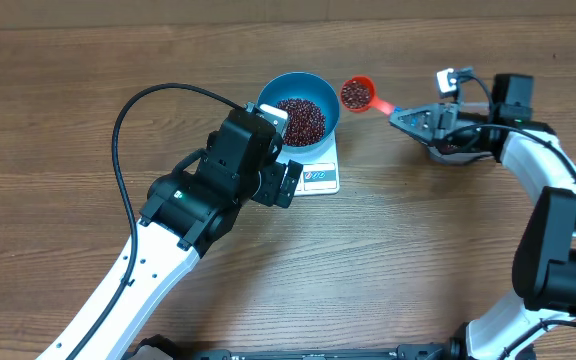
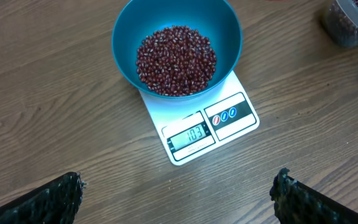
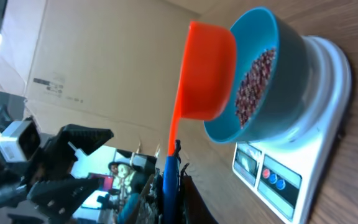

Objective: Scoop item into bowl and weigh 150g on scale
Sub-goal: 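Carry the filled red scoop with the right gripper over the teal bowl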

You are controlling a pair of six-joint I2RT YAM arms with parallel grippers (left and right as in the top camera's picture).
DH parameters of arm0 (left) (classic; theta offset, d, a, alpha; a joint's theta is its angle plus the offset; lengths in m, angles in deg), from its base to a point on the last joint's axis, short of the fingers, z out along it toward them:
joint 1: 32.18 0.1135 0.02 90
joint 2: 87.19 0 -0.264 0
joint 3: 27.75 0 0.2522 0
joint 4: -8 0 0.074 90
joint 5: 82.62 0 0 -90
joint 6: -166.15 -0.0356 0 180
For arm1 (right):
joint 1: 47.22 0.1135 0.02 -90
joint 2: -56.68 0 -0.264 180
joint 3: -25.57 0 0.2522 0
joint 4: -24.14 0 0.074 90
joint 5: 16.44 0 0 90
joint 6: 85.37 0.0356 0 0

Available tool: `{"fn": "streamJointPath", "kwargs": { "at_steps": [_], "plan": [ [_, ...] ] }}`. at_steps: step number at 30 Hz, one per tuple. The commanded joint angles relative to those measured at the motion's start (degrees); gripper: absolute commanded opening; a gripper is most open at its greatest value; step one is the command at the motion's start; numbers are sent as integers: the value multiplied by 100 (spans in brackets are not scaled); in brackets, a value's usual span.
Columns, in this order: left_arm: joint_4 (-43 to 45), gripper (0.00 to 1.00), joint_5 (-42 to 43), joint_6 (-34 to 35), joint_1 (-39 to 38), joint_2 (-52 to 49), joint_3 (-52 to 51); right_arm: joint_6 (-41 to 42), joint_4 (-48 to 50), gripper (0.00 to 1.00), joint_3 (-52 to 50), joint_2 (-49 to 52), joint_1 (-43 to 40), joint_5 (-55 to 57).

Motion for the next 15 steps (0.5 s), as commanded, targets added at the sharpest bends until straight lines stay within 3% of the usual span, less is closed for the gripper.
{"fn": "streamJointPath", "kwargs": {
  "at_steps": [1, 11, 15],
  "plan": [
    [4, 99, -48, -22, 20, 55, 92, 776, 404, 4, -2, 13, 293, 199],
    [4, 100, -48, -22, 20, 55, 92, 841, 1381, 4, 17, 9, 940, 1294],
    [4, 100, -48, -22, 20, 55, 92, 457, 1475, 4, 66, -2, 1058, 1394]
  ]
}}
